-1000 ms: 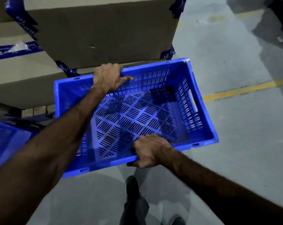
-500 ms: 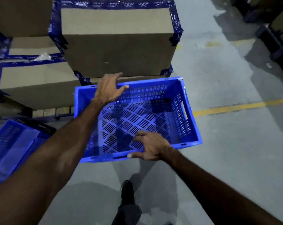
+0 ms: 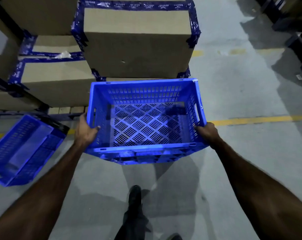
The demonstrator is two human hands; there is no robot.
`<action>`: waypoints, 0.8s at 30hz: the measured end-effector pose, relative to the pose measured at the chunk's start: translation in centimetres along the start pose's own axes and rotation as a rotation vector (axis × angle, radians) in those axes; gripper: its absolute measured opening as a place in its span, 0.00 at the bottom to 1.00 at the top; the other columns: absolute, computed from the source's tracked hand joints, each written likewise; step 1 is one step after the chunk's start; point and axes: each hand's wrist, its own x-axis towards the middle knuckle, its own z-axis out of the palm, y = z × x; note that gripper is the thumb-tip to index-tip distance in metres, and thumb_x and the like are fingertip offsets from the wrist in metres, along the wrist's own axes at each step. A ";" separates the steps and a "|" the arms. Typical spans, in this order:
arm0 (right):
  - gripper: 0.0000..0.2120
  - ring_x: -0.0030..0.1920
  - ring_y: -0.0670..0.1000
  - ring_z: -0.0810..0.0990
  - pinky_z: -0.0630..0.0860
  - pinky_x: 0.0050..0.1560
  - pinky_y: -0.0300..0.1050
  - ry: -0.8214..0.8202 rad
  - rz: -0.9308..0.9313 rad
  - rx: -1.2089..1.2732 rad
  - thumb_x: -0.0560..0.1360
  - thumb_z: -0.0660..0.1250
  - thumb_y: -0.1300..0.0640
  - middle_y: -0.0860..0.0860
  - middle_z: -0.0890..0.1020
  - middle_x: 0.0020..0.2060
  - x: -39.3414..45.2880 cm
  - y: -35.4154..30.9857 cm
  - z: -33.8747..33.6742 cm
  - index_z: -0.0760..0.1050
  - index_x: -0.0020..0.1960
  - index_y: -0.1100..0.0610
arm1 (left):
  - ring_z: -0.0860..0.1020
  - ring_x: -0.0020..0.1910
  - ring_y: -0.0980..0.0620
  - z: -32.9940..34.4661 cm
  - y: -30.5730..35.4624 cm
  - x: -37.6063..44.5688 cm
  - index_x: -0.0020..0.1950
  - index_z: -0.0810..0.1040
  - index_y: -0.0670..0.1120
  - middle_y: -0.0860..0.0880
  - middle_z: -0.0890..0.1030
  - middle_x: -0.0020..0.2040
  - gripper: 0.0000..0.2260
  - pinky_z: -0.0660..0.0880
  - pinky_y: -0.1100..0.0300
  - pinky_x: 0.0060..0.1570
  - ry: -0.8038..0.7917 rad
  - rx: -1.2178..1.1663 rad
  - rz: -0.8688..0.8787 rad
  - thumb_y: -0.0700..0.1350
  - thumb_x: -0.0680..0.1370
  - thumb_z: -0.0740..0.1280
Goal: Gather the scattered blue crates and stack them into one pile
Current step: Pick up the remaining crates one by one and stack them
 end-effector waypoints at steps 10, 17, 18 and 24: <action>0.19 0.54 0.68 0.80 0.78 0.54 0.58 0.104 -0.022 -0.120 0.76 0.68 0.49 0.64 0.81 0.56 0.8 0.5 1.1 0.75 0.57 0.64 | 0.81 0.57 0.34 0.4 1.6 -1.2 0.65 0.78 0.37 0.34 0.82 0.58 0.18 0.77 0.44 0.55 0.066 0.080 -0.061 0.39 0.76 0.72; 0.17 0.55 0.69 0.79 0.76 0.53 0.57 0.125 -0.023 -0.145 0.76 0.67 0.51 0.66 0.80 0.56 0.4 0.4 1.0 0.74 0.56 0.63 | 0.81 0.57 0.34 0.3 2.3 -1.4 0.68 0.76 0.36 0.34 0.82 0.59 0.20 0.77 0.42 0.55 0.040 0.083 -0.087 0.38 0.77 0.71; 0.18 0.55 0.69 0.79 0.76 0.53 0.57 0.121 -0.029 -0.138 0.76 0.67 0.50 0.66 0.80 0.56 0.4 0.4 1.0 0.74 0.57 0.64 | 0.81 0.58 0.33 0.2 2.7 -1.7 0.68 0.75 0.35 0.33 0.81 0.60 0.19 0.77 0.42 0.55 0.035 0.071 -0.095 0.37 0.78 0.70; 0.20 0.54 0.67 0.80 0.78 0.54 0.57 0.102 -0.002 -0.141 0.74 0.66 0.48 0.62 0.81 0.56 -0.2 0.1 0.8 0.75 0.59 0.61 | 0.79 0.60 0.32 -0.4 3.4 -2.7 0.68 0.74 0.35 0.32 0.80 0.62 0.19 0.76 0.44 0.56 0.021 0.075 -0.133 0.38 0.79 0.69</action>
